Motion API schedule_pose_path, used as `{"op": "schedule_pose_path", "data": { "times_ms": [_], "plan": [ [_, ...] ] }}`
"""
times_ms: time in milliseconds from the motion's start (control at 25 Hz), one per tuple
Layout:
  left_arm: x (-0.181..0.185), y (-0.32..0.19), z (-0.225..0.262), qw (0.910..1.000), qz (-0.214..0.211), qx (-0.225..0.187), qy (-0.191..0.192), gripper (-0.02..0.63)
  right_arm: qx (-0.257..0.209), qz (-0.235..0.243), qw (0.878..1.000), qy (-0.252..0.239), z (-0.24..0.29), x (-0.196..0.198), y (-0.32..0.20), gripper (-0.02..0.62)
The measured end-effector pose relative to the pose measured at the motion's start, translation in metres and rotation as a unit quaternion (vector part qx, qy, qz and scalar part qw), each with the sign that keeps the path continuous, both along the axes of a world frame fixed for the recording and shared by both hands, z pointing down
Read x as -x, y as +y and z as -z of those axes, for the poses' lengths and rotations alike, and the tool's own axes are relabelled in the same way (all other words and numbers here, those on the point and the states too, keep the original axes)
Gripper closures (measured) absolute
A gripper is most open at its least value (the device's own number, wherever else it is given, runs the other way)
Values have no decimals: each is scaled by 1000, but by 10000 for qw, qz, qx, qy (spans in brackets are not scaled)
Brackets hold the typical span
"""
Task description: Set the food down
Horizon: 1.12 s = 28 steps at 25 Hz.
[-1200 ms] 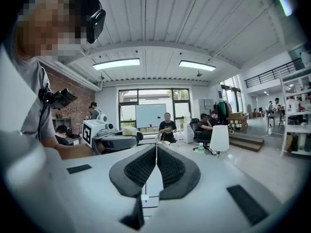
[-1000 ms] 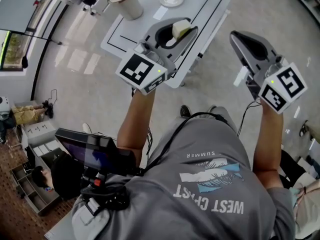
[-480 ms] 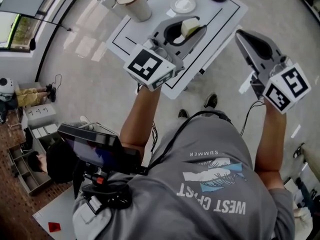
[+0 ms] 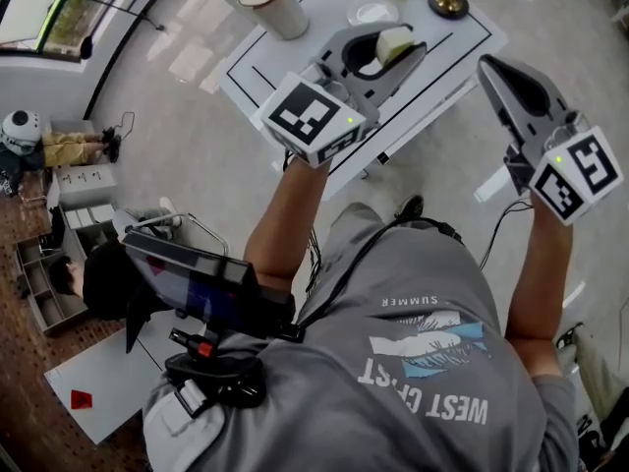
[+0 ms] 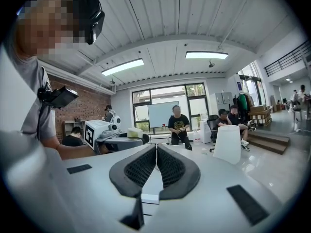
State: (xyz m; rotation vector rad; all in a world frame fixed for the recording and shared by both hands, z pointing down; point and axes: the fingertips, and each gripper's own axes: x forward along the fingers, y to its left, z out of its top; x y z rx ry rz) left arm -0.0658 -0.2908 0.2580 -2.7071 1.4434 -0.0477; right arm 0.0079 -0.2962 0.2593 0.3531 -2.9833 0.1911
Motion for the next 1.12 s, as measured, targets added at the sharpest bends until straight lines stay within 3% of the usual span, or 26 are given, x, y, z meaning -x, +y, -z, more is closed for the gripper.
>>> {"op": "schedule_pose_path", "data": {
  "times_ms": [320,760,1120],
  "plan": [
    [-2,2,0,9998,5,158,-143,505,171,-93,9998,-101,-2,-8,0,588],
    [36,-43,-18,9991,-299,285,-116,505,261,-596,9979,28,-9,14,-14,588],
    [80,-93,-56,9977,-285,605,-140,505,397,-926,9947,187,-21,35,-28,588]
  ]
}}
